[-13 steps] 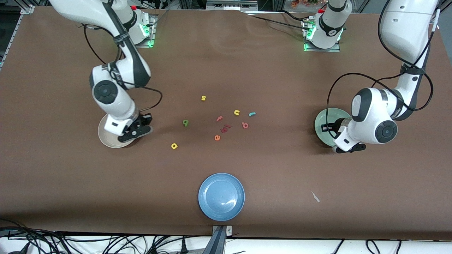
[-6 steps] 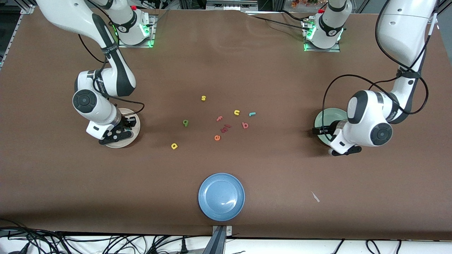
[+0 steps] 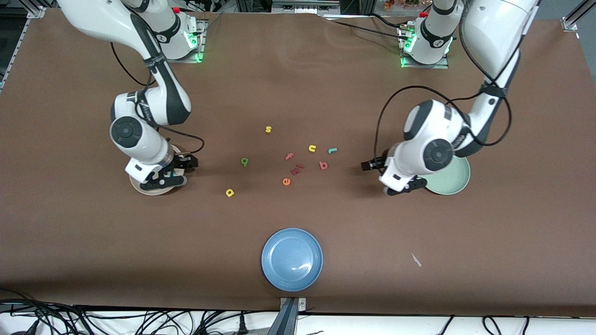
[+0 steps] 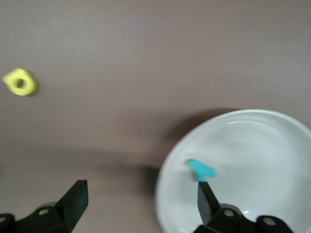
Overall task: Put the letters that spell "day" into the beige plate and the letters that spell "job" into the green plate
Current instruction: 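Place the cyan y on the beige plate and blue o on the green plate, then lower the right gripper to the green b, the left to the cyan j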
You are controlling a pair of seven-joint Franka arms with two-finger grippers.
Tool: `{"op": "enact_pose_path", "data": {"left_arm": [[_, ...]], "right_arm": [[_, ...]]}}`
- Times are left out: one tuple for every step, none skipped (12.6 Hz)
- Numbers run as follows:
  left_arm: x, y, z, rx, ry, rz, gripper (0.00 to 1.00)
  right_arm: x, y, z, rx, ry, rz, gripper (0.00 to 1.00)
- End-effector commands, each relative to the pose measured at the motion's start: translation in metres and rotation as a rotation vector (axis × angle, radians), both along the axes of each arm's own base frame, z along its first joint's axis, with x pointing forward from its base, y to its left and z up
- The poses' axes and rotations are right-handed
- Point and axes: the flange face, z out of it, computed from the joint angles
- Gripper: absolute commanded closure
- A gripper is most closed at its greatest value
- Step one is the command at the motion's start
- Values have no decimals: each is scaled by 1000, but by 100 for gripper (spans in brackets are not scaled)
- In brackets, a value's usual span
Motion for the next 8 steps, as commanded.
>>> {"op": "enact_pose_path", "data": {"left_arm": [[-23,-46,-33,39,-3,78,6],[-32,-60,-45,45,-2,99,10],[-42,-73,-53,48,-5,112,19],[-51,-82,-61,53,-4,121,28],[-59,-92,-68,56,-4,123,28],[-66,-100,-77,61,1,131,28],[-71,-106,-86,61,0,143,31],[-73,-109,-93,62,4,144,33]], "right_arm": [[-4,45,4,28,6,-134,0],[-4,61,5,38,1,-178,0],[-7,73,3,42,4,-219,0],[-8,89,2,50,4,-265,0],[-9,103,-1,51,3,-320,0],[-11,120,-4,50,1,-373,0],[-15,137,-9,48,0,-414,0],[-17,150,-14,46,2,-455,0]]}}
